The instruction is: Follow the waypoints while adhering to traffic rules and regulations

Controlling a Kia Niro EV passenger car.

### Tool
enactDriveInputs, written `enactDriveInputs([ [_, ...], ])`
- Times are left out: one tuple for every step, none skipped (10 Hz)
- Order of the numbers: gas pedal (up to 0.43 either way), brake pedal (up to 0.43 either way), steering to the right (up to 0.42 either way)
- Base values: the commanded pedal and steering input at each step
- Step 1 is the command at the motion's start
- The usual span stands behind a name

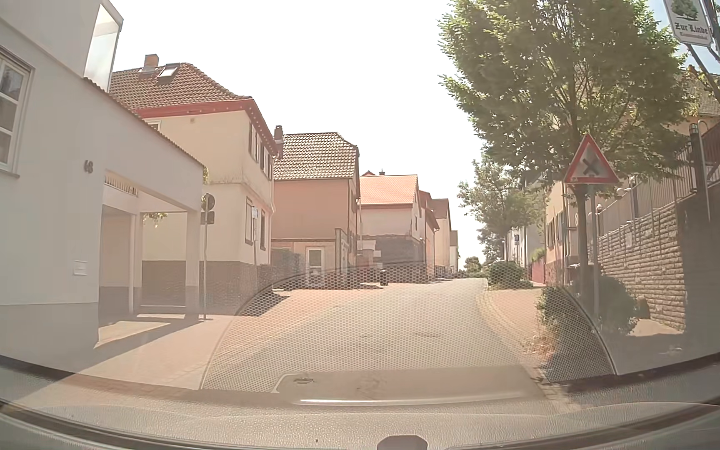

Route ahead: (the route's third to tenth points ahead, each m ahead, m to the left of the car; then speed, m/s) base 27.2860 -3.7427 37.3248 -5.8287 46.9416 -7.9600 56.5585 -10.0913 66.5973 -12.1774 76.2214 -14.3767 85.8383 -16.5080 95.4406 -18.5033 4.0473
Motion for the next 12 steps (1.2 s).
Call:
enactDriveInputs([
  [0.138, 0.0, 0.051],
  [0.138, 0.0, 0.058],
  [0.138, 0.0, 0.061],
  [0.138, 0.0, 0.063],
  [0.138, 0.0, 0.064],
  [0.138, 0.0, 0.064],
  [0.138, 0.0, 0.064],
  [0.138, 0.0, 0.064],
  [0.138, 0.0, 0.064],
  [0.13, 0.0, 0.064],
  [0.11, 0.0, 0.065],
  [0.079, 0.0, 0.066],
])
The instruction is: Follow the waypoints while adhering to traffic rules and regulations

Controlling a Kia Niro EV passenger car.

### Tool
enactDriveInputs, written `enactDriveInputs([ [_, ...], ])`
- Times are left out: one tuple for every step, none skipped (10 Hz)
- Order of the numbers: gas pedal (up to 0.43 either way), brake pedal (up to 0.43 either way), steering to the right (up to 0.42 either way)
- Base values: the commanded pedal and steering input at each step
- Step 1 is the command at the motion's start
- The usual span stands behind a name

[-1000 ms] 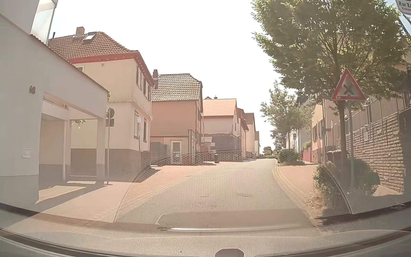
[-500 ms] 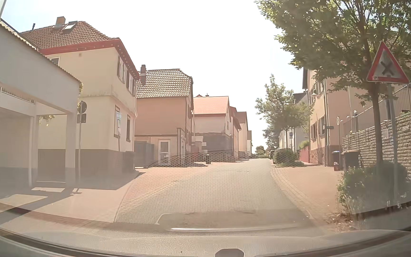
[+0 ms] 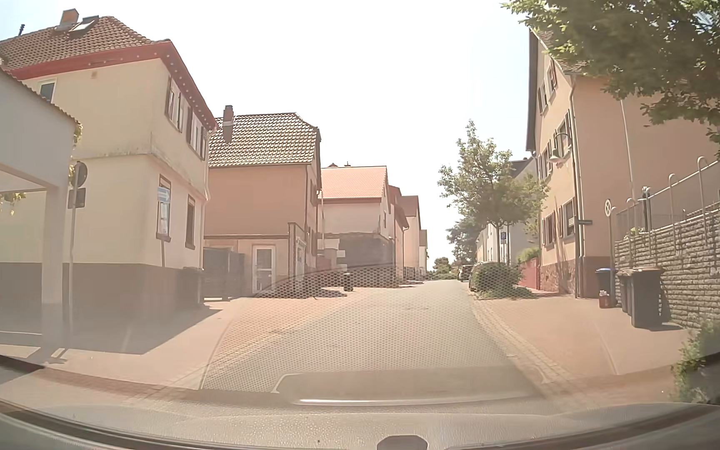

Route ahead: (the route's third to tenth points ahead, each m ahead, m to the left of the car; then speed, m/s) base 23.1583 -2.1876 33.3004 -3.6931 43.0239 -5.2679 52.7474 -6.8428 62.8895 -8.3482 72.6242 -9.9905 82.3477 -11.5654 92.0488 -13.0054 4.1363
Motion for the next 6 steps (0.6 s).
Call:
enactDriveInputs([
  [0.079, 0.0, 0.067],
  [0.0, 0.0, 0.067],
  [0.0, 0.0, 0.069],
  [0.0, 0.0, 0.07],
  [0.0, 0.0, 0.072],
  [0.0, 0.0, 0.072],
])
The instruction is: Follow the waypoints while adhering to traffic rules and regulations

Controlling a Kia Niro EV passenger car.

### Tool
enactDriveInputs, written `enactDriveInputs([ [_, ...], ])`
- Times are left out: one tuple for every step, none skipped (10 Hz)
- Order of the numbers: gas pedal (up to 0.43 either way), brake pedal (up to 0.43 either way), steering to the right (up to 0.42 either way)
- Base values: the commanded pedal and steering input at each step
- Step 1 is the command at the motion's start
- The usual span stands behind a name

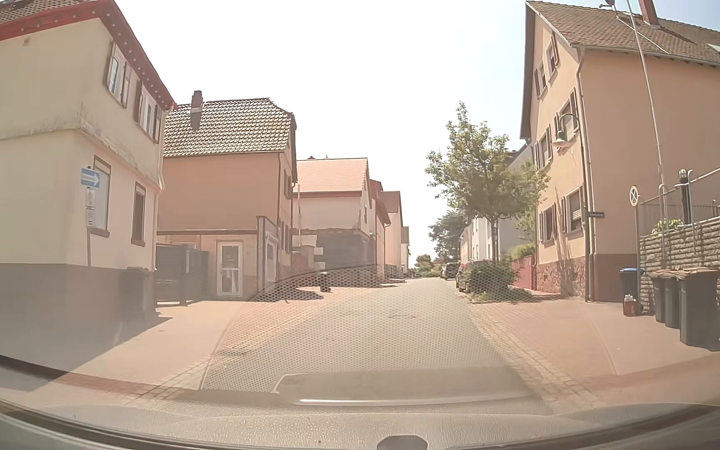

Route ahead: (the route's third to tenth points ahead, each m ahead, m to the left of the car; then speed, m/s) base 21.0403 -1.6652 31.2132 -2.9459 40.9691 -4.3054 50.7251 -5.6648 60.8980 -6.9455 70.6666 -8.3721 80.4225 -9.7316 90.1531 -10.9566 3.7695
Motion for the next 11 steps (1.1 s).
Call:
enactDriveInputs([
  [0.0, 0.012, 0.072],
  [0.0, 0.018, 0.072],
  [0.0, 0.049, 0.072],
  [0.0, 0.067, 0.072],
  [0.0, 0.073, 0.072],
  [0.0, 0.085, 0.071],
  [0.0, 0.085, 0.066],
  [0.0, 0.085, 0.059],
  [0.0, 0.091, 0.052],
  [0.0, 0.085, 0.045],
  [0.0, 0.067, 0.037],
])
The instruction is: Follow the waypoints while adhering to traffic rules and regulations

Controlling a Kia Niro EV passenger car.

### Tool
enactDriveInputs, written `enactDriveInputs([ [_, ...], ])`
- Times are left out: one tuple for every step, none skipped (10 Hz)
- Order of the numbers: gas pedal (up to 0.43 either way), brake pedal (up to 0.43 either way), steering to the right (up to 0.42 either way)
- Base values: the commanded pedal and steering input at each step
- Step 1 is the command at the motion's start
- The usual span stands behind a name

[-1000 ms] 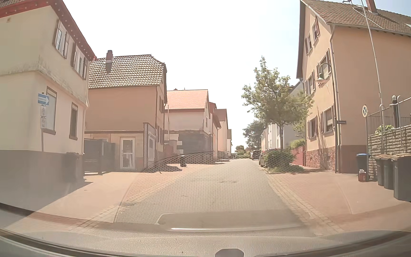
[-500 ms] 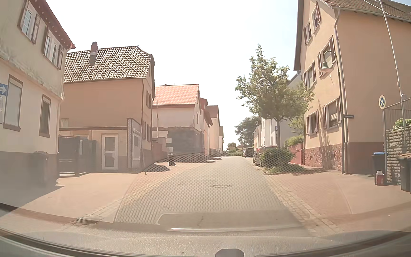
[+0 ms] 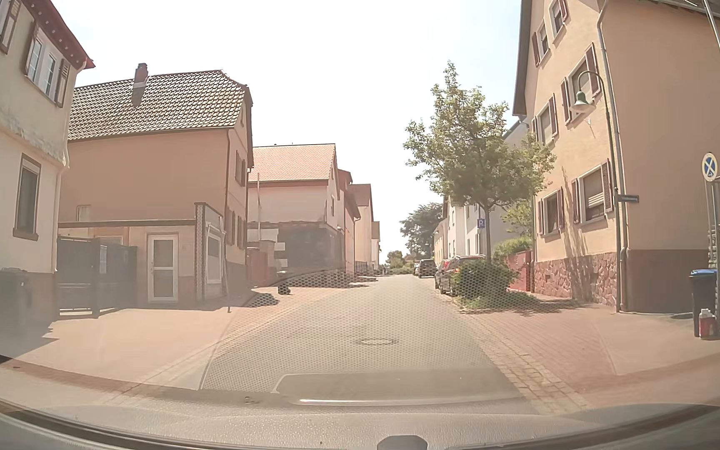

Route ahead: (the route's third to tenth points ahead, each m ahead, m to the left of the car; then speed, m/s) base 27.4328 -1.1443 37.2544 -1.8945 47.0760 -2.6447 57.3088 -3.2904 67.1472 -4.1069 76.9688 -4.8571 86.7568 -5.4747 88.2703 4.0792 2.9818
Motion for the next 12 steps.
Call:
enactDriveInputs([
  [0.0, 0.0, 0.031],
  [0.0, 0.0, 0.027],
  [0.0, 0.0, 0.024],
  [0.0, 0.0, 0.021],
  [0.0, 0.0, 0.02],
  [0.0, 0.0, 0.017],
  [0.0, 0.0, 0.015],
  [0.059, 0.0, 0.013],
  [0.22, 0.0, 0.01],
  [0.248, 0.0, 0.005],
  [0.268, 0.0, -0.003],
  [0.268, 0.0, -0.013],
])
